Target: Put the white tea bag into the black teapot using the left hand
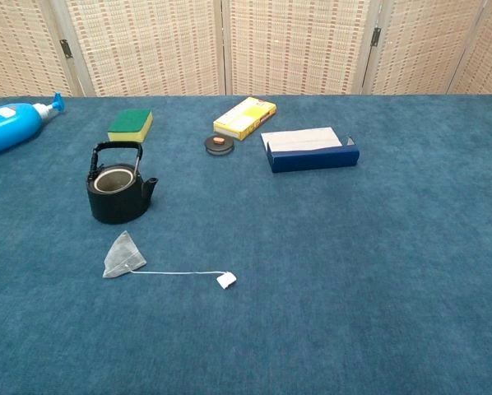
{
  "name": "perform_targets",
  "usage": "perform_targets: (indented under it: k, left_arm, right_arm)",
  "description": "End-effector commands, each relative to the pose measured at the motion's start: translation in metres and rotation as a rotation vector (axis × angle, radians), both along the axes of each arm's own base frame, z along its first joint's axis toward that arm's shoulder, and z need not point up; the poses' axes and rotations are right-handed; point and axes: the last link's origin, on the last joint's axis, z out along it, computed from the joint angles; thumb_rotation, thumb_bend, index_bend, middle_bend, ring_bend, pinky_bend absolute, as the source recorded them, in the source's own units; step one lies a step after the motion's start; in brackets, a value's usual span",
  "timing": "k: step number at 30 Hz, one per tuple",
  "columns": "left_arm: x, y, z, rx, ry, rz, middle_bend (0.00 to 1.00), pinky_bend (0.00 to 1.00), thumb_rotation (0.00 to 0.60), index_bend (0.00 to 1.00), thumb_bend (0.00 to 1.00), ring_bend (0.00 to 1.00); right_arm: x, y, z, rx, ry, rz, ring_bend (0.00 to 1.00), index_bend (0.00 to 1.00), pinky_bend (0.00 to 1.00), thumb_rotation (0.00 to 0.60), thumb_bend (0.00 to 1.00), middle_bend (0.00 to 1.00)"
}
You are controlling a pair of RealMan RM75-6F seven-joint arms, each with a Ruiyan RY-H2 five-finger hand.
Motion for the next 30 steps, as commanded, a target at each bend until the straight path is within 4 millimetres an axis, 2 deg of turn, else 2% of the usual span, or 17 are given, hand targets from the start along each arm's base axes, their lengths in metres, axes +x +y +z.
perform_targets:
  k: [1,7,10,11,13,15,16,22,26,27,30]
  left_arm:
    - [0.001,0.000,-0.001,-0.004,-0.003,0.000,0.17,0.29,0.600,0.00,0.29,0.21]
    - [0.004,0.000,-0.007,-0.031,-0.006,-0.024,0.17,0.30,0.600,0.00,0.29,0.21]
    - [0.012,-0.001,-0.012,-0.064,-0.043,-0.085,0.20,0.33,0.600,0.00,0.29,0.24]
    - [0.014,0.000,-0.013,-0.072,-0.059,-0.107,0.24,0.37,0.600,0.00,0.29,0.27]
    - [0.014,0.004,-0.016,-0.086,-0.072,-0.118,0.38,0.52,0.600,0.00,0.29,0.41]
    - [0.016,0.011,-0.021,-0.139,-0.097,-0.103,0.58,0.73,0.600,0.00,0.29,0.62]
    - [0.018,0.015,-0.023,-0.157,-0.099,-0.102,0.64,0.78,0.600,0.00,0.29,0.67]
    - [0.047,0.032,-0.036,-0.172,-0.089,-0.188,0.80,0.87,0.600,0.03,0.29,0.78]
    - [0.069,0.045,-0.053,-0.193,-0.134,-0.217,0.98,1.00,0.600,0.15,0.29,0.96]
    - [0.073,0.048,-0.058,-0.201,-0.146,-0.221,1.00,1.00,0.600,0.19,0.29,0.99]
    - [0.084,0.061,-0.073,-0.217,-0.177,-0.230,1.00,1.00,0.600,0.27,0.29,1.00]
  right_arm:
    - [0.000,0.003,0.001,0.000,0.002,0.007,0.00,0.00,0.00,0.600,0.31,0.00]
    - [0.002,0.006,0.003,-0.008,0.000,0.027,0.00,0.00,0.00,0.600,0.31,0.00]
    - [0.003,0.009,0.005,-0.018,-0.001,0.037,0.00,0.00,0.00,0.600,0.31,0.00]
    - [0.003,0.010,0.006,-0.020,-0.004,0.039,0.00,0.00,0.00,0.600,0.31,0.00]
    - [0.003,0.011,0.010,-0.057,0.005,0.037,0.00,0.00,0.00,0.600,0.31,0.00]
    - [0.004,0.014,0.012,-0.110,0.022,0.043,0.00,0.00,0.00,0.600,0.31,0.00]
    - [0.005,0.015,0.013,-0.114,0.016,0.048,0.00,0.00,0.00,0.600,0.31,0.00]
    - [0.008,0.023,0.014,-0.096,-0.003,0.092,0.00,0.00,0.00,0.600,0.31,0.00]
    - [0.009,0.026,0.015,-0.080,-0.012,0.113,0.00,0.00,0.00,0.600,0.31,0.00]
    - [0.009,0.027,0.016,-0.084,-0.014,0.116,0.00,0.00,0.00,0.600,0.31,0.00]
    - [0.009,0.029,0.024,-0.154,-0.007,0.116,0.00,0.00,0.00,0.600,0.31,0.00]
